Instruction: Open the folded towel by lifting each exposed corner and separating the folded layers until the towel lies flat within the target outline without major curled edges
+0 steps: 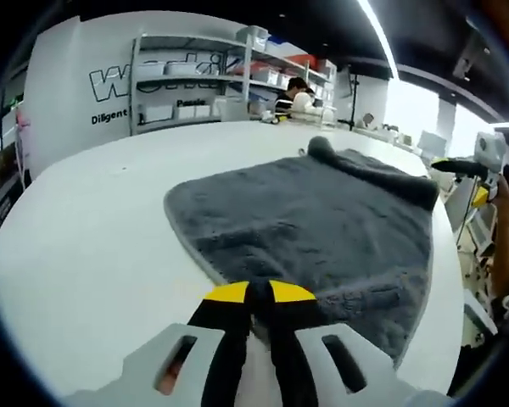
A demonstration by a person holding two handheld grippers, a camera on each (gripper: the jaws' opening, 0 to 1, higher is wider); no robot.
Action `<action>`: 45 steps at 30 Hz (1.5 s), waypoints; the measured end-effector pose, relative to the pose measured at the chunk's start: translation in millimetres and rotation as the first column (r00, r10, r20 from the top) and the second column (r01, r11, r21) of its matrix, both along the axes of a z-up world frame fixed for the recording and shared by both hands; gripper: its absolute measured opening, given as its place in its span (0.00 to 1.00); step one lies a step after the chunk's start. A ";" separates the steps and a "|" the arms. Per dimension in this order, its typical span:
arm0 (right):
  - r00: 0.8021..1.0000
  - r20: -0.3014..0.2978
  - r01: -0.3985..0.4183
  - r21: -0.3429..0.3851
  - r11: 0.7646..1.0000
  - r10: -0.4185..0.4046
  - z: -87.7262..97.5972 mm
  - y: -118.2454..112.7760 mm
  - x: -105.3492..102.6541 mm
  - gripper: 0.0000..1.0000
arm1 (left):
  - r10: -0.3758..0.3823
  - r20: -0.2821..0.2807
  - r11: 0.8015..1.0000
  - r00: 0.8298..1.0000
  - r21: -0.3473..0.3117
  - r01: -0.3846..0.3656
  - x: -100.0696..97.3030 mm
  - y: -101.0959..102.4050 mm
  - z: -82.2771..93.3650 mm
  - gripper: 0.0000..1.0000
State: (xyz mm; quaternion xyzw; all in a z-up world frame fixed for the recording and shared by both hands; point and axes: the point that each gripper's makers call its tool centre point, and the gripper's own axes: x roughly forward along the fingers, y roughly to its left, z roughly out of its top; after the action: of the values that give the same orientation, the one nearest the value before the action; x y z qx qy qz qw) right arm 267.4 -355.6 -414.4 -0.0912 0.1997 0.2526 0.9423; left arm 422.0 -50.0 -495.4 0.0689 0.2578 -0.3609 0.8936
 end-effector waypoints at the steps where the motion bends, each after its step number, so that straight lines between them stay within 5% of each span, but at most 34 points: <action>1: 1.000 -0.001 0.000 -0.001 1.000 0.000 -0.1 0.4 -0.4 0.93 | -0.012 0.004 1.000 1.000 0.000 0.012 -0.6 -0.5 0.1 0.01; 9: 1.000 -0.006 0.006 0.000 1.000 -0.006 2.9 -2.0 -0.3 0.92 | -0.043 0.046 0.995 0.998 0.087 0.039 -2.1 -0.7 0.4 0.00; 17: 1.000 -0.006 -0.014 -0.018 1.000 0.014 -0.3 10.6 -3.5 0.92 | -0.043 0.025 0.995 0.999 0.091 0.041 -5.9 12.0 0.1 0.00; 29: 1.000 -0.020 -0.009 -0.011 1.000 0.009 -7.4 11.3 -2.2 0.92 | 0.016 0.042 0.981 0.999 0.191 -0.024 -7.9 71.9 0.8 0.00; 45: 0.999 -0.044 -0.013 -0.007 1.000 0.012 -16.8 17.8 2.6 0.93 | 0.113 0.036 0.970 0.993 0.211 -0.118 -12.3 132.5 0.8 0.00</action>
State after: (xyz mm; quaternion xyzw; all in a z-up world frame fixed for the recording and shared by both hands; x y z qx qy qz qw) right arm 270.1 -337.7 -431.2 -0.0904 0.2207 0.2597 0.9358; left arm 409.6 82.5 -494.6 0.1532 0.2876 -0.2778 0.9037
